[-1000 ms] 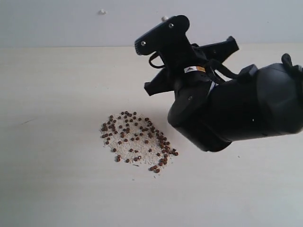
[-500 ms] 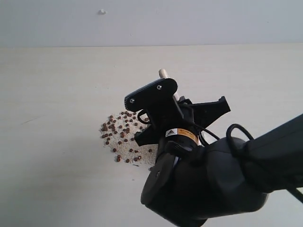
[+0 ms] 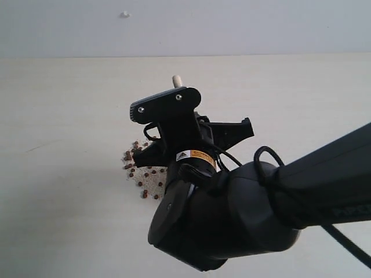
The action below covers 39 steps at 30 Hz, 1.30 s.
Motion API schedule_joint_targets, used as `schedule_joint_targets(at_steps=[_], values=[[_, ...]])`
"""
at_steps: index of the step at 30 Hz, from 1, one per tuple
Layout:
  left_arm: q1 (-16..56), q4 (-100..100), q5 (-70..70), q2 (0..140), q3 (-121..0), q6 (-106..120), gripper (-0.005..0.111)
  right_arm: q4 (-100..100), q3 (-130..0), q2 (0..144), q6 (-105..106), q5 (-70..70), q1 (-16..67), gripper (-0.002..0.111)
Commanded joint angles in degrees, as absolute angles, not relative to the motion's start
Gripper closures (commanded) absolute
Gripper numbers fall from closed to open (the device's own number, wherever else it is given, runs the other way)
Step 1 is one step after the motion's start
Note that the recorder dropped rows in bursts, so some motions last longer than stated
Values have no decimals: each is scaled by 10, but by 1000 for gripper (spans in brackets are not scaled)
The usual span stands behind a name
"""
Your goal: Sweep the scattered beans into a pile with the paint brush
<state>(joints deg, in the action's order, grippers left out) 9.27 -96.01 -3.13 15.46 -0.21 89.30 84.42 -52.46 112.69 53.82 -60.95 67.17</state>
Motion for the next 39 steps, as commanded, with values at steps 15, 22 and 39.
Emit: schedule_joint_targets(at_steps=[15, 22, 39], values=[[96, -963, -33, 153, 0, 892, 107, 833, -673, 1215, 510, -647, 663, 108], [96, -963, -33, 153, 0, 892, 107, 855, -679, 1171, 625, -700, 690, 108], [96, -963, -34, 153, 0, 892, 107, 999, -671, 1226, 639, -700, 740, 108]])
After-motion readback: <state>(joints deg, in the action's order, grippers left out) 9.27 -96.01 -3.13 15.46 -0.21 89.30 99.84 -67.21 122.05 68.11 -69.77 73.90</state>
